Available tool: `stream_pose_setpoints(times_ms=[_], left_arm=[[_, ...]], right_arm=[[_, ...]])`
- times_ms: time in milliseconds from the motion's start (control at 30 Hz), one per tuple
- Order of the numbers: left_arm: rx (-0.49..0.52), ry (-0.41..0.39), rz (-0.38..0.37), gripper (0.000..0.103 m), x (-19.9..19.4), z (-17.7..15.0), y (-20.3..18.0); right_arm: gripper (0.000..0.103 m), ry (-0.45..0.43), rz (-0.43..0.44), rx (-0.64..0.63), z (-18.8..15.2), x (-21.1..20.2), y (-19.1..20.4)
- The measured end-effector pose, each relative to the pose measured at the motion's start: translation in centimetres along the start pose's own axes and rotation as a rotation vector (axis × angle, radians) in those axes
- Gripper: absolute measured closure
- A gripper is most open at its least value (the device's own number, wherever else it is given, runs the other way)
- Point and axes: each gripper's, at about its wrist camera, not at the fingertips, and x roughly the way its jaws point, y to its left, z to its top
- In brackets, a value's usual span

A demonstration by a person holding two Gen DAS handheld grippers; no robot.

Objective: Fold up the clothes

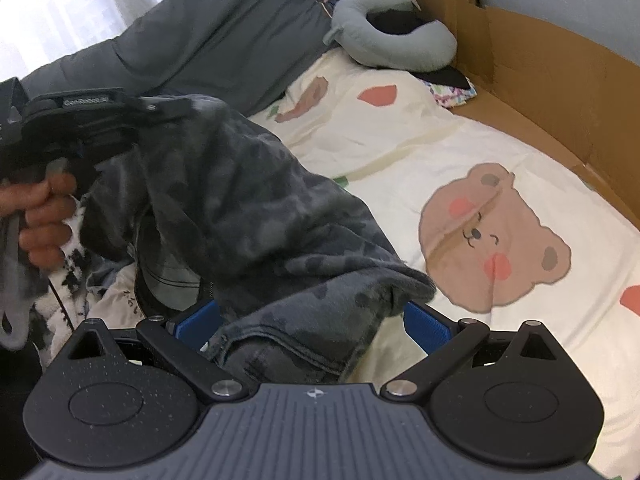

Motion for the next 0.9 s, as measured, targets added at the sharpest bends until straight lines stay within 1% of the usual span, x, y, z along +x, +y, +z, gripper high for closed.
stream_pose_setpoints(times_ms=[100, 233, 300, 367, 400, 433, 500, 533, 567, 600, 633, 667, 700, 733, 767, 800, 900], left_arm=[[0.018, 0.06, -0.065, 0.098, 1.1, -0.9, -1.5], [0.065, 0.143, -0.183, 0.098, 1.9, -2.0, -3.7], [0.097, 0.189, -0.249, 0.098, 2.3, -2.5, -5.0], [0.132, 0.23, -0.315, 0.098, 2.6, -3.1, -6.2], [0.142, 0.246, -0.337, 0.098, 2.6, -3.5, -6.7], [0.151, 0.263, -0.356, 0.098, 2.5, -4.0, -7.1], [0.167, 0.287, -0.37, 0.098, 2.5, -4.5, -7.6], [0.174, 0.297, -0.374, 0.098, 2.5, -4.7, -7.8], [0.182, 0.308, -0.377, 0.098, 2.5, -4.9, -8.0], [0.19, 0.319, -0.381, 0.094, 2.5, -5.1, -8.2], [0.193, 0.321, -0.387, 0.088, 2.4, -5.2, -8.3], [0.195, 0.318, -0.395, 0.085, 2.2, -5.1, -8.3], [0.198, 0.312, -0.396, 0.075, 2.0, -5.0, -8.3], [0.201, 0.304, -0.392, 0.062, 1.8, -4.8, -8.3], [0.202, 0.295, -0.381, 0.056, 1.6, -4.6, -8.0], [0.2, 0.283, -0.367, 0.047, 1.4, -4.5, -7.7], [0.176, 0.261, -0.293, 0.045, 1.0, -4.1, -6.0]], right_arm=[[0.002, -0.024, 0.024, -0.01, 0.4, 0.0, 0.5], [0.003, -0.052, 0.059, -0.028, 0.7, 0.2, 1.3], [0.006, -0.07, 0.079, -0.052, 0.9, 0.3, 1.8], [0.021, -0.084, 0.097, -0.082, 1.1, 0.3, 2.3], [0.024, -0.091, 0.101, -0.085, 1.2, 0.3, 2.4], [0.029, -0.098, 0.103, -0.083, 1.2, 0.2, 2.3], [0.047, -0.111, 0.109, -0.075, 1.3, 0.0, 2.0], [0.072, -0.109, 0.11, -0.068, 1.3, 0.0, 1.7], [0.087, -0.106, 0.095, -0.062, 1.3, 0.1, 1.5], [0.088, -0.103, 0.075, -0.057, 1.2, 0.1, 1.2], [0.091, -0.104, 0.055, -0.047, 1.2, 0.0, 0.9], [0.092, -0.105, 0.04, -0.032, 1.1, 0.0, 0.4], [0.093, -0.106, 0.026, -0.016, 1.0, -0.1, -0.2], [0.094, -0.109, 0.008, 0.0, 1.1, -0.3, -0.8], [0.094, -0.115, -0.01, 0.013, 1.1, -0.5, -1.3], [0.094, -0.123, -0.03, 0.026, 1.1, -0.9, -1.9], [0.095, -0.145, -0.083, 0.065, 1.3, -1.9, -3.7]])
